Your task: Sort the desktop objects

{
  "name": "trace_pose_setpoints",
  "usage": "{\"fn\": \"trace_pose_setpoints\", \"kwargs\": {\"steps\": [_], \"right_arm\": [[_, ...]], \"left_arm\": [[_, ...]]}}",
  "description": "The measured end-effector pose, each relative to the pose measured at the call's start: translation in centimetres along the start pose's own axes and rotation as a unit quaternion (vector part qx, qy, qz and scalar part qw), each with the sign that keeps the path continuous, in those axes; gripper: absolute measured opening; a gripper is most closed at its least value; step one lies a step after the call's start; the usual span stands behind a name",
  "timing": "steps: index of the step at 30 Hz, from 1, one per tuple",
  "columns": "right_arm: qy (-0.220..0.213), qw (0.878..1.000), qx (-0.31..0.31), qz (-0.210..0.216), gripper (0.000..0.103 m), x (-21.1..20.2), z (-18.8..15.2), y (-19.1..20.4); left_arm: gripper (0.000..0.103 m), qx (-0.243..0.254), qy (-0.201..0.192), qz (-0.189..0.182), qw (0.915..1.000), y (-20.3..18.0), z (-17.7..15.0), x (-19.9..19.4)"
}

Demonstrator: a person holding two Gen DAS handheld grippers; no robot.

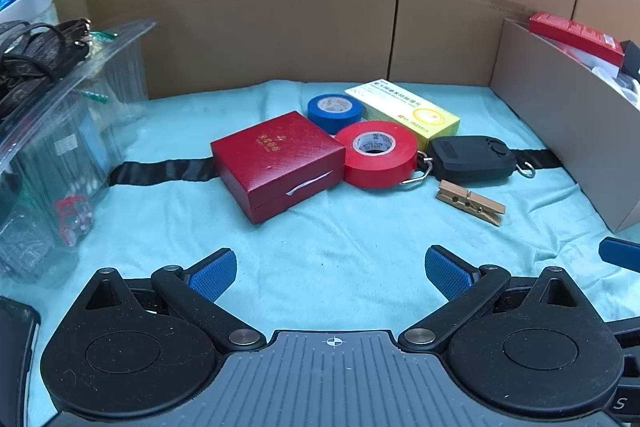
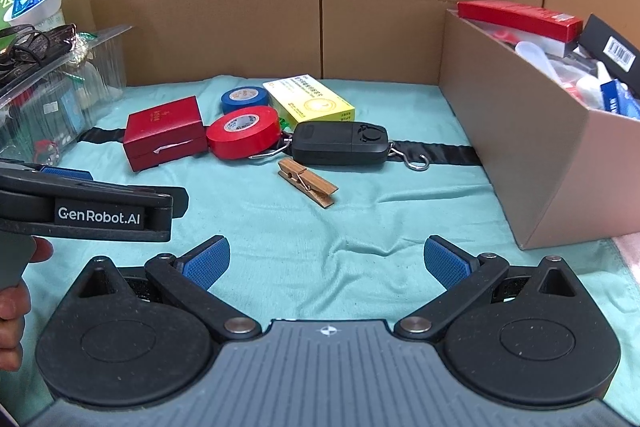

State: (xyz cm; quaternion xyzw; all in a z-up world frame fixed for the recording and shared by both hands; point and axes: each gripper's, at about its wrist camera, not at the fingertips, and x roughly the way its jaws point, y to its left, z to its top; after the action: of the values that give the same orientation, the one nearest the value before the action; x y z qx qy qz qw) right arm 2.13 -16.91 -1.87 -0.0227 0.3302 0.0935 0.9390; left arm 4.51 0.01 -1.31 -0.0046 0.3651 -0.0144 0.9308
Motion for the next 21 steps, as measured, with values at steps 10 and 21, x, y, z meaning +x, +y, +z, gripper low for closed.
{"fn": "trace_pose_setpoints", "kwargs": {"steps": [10, 21], "right_arm": [[0.001, 0.999, 0.002, 0.034, 0.103, 2.3, 0.7, -1.1], [-0.005, 0.997, -0.034, 0.070, 0.097, 4.5, 2.0, -1.7]], "left_arm": [[0.103, -0.002, 0.010, -0.024, 0.9997, -0.8, 1.6, 1.9], [0.102, -0.014, 0.030, -0.091, 0.9953, -2.3, 2.9, 4.4]]}}
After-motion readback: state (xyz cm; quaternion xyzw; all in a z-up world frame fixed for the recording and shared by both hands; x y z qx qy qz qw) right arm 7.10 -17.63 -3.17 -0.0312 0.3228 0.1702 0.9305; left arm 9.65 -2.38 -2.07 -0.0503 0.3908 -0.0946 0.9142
